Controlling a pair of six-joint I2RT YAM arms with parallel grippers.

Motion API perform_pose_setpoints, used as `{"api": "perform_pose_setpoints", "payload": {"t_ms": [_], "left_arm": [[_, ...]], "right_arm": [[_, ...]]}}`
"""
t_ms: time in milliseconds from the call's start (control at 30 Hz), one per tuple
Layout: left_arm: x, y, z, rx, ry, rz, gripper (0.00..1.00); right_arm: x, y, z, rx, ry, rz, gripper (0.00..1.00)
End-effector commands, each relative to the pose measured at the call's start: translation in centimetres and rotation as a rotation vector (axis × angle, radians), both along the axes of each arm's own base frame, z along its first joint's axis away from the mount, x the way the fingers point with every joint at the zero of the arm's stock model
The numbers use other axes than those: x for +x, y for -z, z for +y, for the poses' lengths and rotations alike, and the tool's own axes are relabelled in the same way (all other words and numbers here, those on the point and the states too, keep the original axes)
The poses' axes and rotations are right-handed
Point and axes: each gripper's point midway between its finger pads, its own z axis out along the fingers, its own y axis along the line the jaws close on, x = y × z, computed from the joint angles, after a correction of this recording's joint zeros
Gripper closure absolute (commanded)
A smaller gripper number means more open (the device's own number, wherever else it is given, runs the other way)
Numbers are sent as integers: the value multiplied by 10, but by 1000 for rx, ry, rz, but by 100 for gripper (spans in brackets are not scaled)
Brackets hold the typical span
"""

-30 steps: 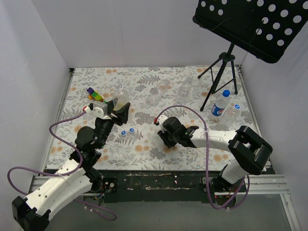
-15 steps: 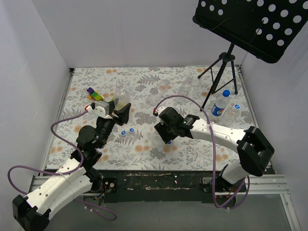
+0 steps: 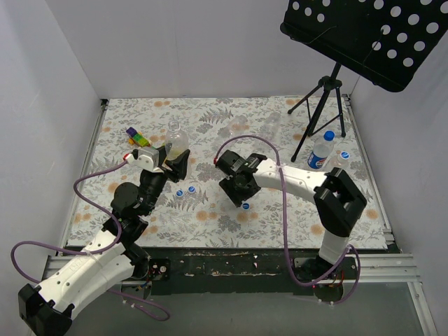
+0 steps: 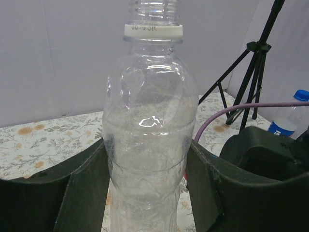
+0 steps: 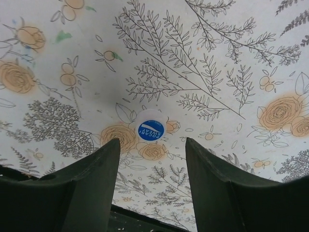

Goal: Screw on the bottle caps
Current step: Adjust the bottle cap at the center of the board.

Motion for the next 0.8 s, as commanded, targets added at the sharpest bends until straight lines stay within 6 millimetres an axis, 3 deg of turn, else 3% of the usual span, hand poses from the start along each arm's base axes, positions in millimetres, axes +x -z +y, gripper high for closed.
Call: {"api": "perform_pose_setpoints", "payload": {"t_ms": [0,767], "left_arm": [[-1,-19,6,-18,-22,-39,94],[-2,-18,3,-10,-8,-39,94]], "right_arm": [[1,3,-7,-79,42,15,38],[-3,31,5,-78,16,80,52]]}}
